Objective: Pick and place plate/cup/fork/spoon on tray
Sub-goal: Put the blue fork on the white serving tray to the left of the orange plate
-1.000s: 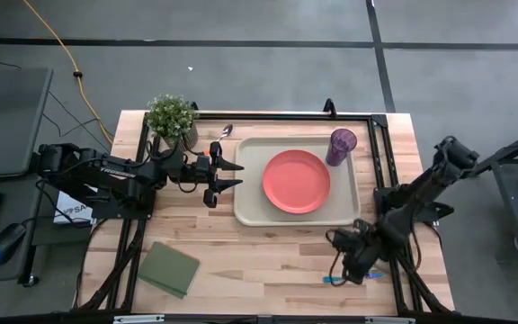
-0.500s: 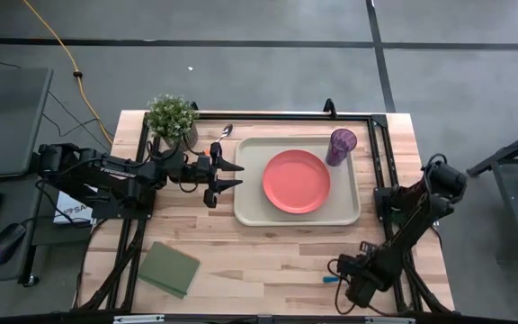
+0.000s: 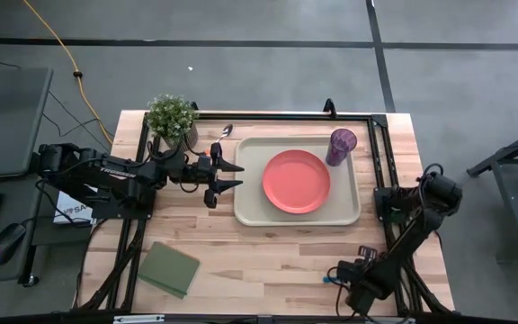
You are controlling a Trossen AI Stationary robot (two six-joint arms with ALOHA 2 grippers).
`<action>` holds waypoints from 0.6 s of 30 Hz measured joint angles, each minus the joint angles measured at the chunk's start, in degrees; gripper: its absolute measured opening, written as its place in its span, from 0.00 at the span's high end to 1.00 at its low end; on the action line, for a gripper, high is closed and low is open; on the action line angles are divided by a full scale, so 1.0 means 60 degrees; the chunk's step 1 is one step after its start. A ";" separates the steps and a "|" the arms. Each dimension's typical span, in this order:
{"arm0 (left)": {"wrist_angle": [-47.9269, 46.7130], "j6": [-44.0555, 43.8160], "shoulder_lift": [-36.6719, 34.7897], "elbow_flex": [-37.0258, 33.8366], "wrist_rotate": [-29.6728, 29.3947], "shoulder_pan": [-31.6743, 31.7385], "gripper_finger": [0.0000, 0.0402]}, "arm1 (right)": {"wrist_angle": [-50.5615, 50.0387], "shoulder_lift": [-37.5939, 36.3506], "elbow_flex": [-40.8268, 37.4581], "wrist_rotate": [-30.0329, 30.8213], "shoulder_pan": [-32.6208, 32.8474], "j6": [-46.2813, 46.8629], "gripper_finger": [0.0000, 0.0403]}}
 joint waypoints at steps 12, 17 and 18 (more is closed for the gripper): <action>-0.0003 -0.0008 0.0001 0.0000 0.0000 0.0000 0.59 | -0.0573 0.0224 0.0007 -0.0048 0.0055 0.0050 0.91; -0.0003 -0.0107 0.0001 0.0000 -0.0007 0.0000 0.59 | -0.0734 0.0166 0.0004 0.0194 0.0031 -0.0053 0.96; 0.0000 -0.0173 0.0001 0.0000 -0.0015 0.0000 0.59 | -0.0831 0.0117 0.0004 0.0202 -0.0013 -0.0080 0.97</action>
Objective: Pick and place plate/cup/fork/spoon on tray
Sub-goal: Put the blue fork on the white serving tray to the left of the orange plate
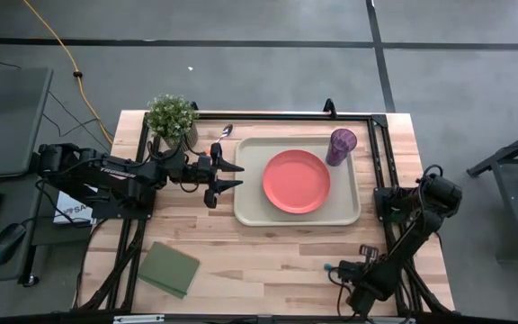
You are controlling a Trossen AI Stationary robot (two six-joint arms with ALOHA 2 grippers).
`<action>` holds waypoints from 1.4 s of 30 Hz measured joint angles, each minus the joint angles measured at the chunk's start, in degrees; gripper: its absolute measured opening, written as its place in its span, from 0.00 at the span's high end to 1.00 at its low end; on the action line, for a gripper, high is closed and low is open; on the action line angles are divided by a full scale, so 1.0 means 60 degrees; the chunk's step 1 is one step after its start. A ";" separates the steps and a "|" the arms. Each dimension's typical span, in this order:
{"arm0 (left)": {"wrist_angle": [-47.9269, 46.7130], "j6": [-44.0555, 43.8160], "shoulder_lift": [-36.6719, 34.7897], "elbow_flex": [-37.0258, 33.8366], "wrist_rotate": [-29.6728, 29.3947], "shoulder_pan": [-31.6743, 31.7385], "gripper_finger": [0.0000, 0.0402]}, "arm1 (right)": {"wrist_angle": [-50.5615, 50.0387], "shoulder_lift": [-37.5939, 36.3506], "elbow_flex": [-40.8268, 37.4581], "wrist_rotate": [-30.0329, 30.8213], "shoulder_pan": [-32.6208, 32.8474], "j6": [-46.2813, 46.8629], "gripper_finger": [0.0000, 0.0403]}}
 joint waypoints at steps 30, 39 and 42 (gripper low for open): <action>-0.1208 -0.5376 0.0000 0.0234 0.0536 -0.0029 0.59 | -0.4039 -0.0023 0.3748 0.6558 -0.4501 -0.9603 1.00; -0.2945 -0.5160 0.1551 0.1456 0.1997 -0.1014 0.59 | -0.1610 -0.0023 0.3759 0.6895 -0.5195 -1.3617 1.00; -0.2929 -0.5074 0.2245 0.1997 0.2252 -0.1265 0.59 | -0.1538 -0.0023 0.3759 0.6888 -0.5301 -1.3755 1.00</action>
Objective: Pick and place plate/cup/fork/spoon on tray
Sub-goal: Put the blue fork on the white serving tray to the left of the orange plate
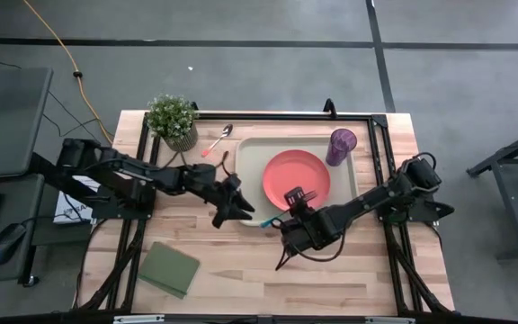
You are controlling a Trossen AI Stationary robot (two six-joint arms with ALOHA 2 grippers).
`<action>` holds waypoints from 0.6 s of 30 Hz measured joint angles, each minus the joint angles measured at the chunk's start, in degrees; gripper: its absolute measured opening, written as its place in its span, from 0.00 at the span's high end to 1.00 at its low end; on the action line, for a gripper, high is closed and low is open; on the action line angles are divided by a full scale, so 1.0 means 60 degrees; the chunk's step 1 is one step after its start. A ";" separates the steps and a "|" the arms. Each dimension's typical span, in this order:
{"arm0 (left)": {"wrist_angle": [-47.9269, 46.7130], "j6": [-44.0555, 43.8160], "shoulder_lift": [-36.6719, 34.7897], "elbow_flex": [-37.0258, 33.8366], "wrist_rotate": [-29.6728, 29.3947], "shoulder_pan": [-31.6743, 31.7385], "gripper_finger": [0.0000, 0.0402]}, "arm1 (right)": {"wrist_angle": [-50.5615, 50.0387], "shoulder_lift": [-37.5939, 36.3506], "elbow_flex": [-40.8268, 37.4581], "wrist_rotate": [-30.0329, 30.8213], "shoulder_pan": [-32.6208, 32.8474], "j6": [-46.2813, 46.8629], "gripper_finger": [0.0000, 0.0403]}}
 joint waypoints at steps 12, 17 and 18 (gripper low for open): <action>-0.1376 0.0009 0.1846 0.1807 0.0086 -0.0290 0.59 | 0.0481 0.0000 0.0004 -0.0033 0.0017 -0.0441 1.00; -0.1524 0.0008 0.2101 0.1843 0.0047 -0.0265 0.59 | 0.0484 0.0000 0.0004 -0.0037 0.0024 -0.0423 1.00; -0.1554 0.0009 0.2104 0.1839 0.0044 -0.0265 0.59 | 0.0489 0.0000 0.0004 -0.0035 0.0019 -0.0423 1.00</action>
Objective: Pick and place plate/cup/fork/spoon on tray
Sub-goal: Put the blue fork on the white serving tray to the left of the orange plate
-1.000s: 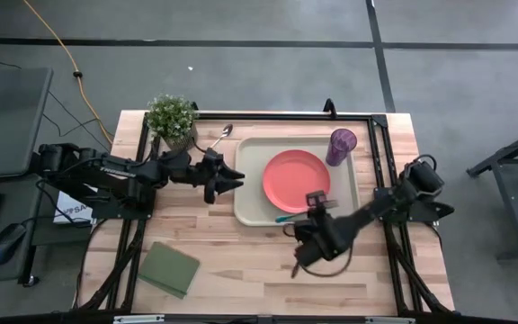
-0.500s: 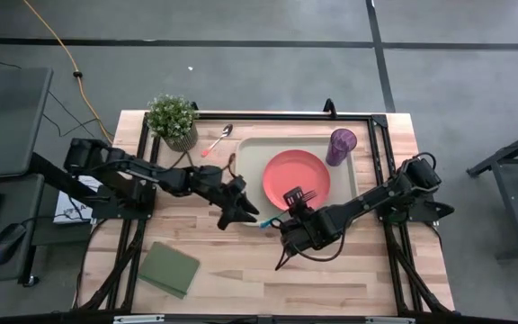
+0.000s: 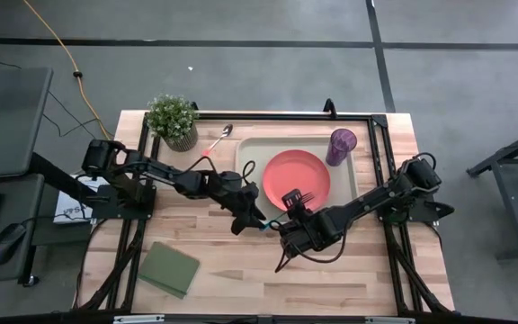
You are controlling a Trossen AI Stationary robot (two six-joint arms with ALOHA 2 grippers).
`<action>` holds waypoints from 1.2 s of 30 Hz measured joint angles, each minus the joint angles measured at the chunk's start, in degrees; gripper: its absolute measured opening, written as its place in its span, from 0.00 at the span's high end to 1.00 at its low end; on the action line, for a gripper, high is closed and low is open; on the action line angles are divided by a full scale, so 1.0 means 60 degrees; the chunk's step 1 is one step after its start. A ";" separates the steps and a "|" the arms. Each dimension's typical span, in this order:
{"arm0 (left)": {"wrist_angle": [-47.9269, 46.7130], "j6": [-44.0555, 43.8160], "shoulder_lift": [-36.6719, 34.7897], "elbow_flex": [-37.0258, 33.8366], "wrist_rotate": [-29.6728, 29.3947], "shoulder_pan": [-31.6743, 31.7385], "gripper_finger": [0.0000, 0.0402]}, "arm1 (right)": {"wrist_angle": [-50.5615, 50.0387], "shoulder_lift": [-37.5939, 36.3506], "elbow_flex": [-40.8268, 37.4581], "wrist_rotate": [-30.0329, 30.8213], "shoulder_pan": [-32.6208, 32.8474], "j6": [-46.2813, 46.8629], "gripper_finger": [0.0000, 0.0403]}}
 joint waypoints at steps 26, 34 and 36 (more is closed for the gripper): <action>-0.0445 0.0719 -0.0007 -0.0015 -0.0836 0.0011 0.97 | 0.0151 -0.0029 0.0004 -0.0082 -0.0348 0.0004 1.00; -0.0664 0.0996 -0.0110 -0.0004 -0.1008 0.0153 1.00 | -0.0024 -0.0040 0.0004 0.0210 -0.0359 0.0775 0.86; -0.0750 0.1052 -0.0131 -0.0004 -0.1058 0.0193 1.00 | -0.0129 -0.0062 0.0004 0.0253 -0.0363 0.1052 0.79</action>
